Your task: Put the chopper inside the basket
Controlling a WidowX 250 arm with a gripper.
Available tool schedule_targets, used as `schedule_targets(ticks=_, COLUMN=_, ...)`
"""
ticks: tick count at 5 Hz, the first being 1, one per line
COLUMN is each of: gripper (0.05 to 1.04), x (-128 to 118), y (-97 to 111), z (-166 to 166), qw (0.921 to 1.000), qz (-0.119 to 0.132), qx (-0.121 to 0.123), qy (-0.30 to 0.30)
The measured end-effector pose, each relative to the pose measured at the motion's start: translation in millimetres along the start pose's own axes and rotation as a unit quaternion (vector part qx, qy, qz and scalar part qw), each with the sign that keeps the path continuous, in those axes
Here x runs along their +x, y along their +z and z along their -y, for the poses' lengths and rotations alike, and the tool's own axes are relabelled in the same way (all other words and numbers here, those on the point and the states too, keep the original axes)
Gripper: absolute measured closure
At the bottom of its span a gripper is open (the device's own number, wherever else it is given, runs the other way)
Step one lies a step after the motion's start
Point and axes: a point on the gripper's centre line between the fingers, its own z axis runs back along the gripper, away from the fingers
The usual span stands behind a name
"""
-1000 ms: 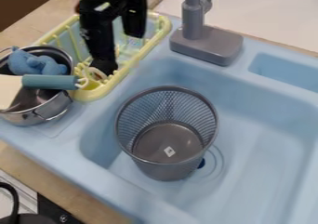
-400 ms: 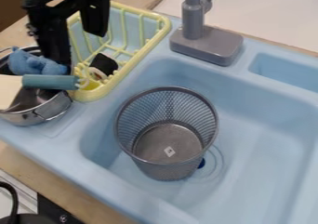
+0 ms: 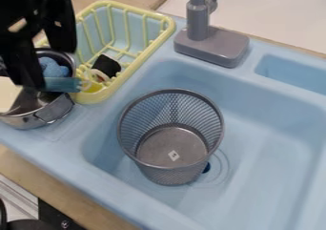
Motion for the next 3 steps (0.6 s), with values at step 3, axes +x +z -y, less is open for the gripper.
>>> schedule_targets(ticks=3, gripper=0.085, x=-12.4, y=-4.2, z=1.8, qw=0.9972, qz=-0.056, qx=-0.044, qy=0.024)
